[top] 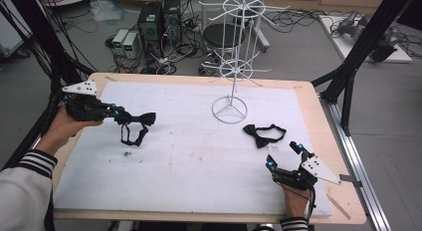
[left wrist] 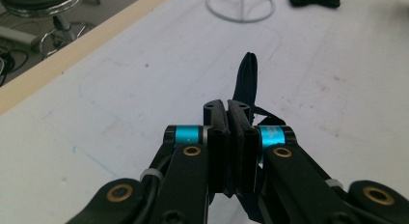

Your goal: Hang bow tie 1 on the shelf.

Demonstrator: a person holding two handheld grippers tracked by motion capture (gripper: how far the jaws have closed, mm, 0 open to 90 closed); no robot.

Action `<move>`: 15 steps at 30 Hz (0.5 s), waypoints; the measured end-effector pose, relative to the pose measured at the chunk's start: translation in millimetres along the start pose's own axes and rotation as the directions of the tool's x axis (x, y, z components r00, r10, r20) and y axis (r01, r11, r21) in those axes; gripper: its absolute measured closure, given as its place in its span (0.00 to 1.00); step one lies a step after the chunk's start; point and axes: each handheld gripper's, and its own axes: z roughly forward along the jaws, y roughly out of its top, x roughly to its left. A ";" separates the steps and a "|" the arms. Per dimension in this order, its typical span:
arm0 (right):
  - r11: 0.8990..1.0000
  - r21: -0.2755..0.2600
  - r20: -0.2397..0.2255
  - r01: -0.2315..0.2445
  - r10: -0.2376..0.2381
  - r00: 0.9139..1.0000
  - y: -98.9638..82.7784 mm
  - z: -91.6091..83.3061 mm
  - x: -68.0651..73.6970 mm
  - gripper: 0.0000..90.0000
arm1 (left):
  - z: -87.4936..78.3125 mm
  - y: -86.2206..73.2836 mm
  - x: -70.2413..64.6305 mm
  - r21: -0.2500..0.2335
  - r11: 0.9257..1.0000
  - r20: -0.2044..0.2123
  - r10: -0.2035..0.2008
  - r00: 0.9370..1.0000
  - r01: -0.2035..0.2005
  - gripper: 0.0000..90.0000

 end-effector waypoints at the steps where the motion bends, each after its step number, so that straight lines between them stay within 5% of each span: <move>1: 1.000 0.005 -0.003 -0.001 0.001 1.000 0.1 0.1 -0.1 0.04 | 1.6 1.6 -2.1 -0.004 1.000 -0.003 0.003 1.000 -0.003 0.96; 15: 0.999 0.046 -0.089 0.002 0.002 0.996 11.6 8.5 1.7 0.04 | 15.8 20.0 -22.9 -0.088 0.996 0.048 0.032 0.998 -0.028 0.96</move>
